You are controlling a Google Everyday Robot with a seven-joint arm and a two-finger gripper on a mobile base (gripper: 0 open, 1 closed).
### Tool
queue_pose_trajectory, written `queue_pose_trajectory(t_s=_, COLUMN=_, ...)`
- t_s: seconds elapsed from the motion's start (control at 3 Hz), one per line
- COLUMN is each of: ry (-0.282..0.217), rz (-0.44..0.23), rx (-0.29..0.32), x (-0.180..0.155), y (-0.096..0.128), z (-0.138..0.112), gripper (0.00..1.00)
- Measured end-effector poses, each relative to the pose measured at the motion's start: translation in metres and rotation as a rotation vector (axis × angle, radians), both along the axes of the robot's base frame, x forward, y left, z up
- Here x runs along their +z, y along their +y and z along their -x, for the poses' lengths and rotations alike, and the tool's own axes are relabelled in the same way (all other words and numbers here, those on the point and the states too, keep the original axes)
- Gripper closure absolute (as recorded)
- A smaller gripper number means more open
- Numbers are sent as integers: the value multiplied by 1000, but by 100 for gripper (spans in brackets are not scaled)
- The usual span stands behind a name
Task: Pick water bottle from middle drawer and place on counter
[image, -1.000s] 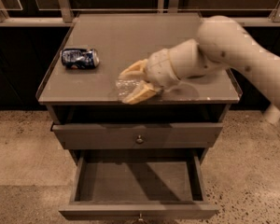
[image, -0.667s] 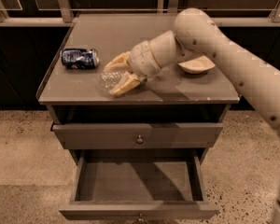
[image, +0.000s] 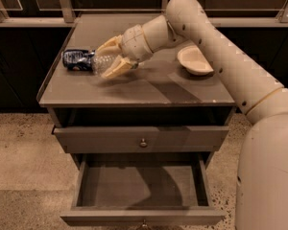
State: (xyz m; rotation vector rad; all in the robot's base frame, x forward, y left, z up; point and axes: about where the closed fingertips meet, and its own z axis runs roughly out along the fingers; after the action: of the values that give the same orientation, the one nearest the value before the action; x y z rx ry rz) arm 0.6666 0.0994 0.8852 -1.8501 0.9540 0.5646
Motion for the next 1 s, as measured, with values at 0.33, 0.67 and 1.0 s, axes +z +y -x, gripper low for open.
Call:
queue_pose_trajectory(t_s=0.33, ry=0, rz=0, rx=-1, x=0, y=0, z=0, gripper=59)
queue_pose_trajectory(t_s=0.67, ry=0, rz=0, rx=0, x=0, y=0, z=0, gripper=36)
queue_pose_trajectory(t_s=1.0, ry=0, rz=0, rx=0, x=0, y=0, z=0, gripper=13)
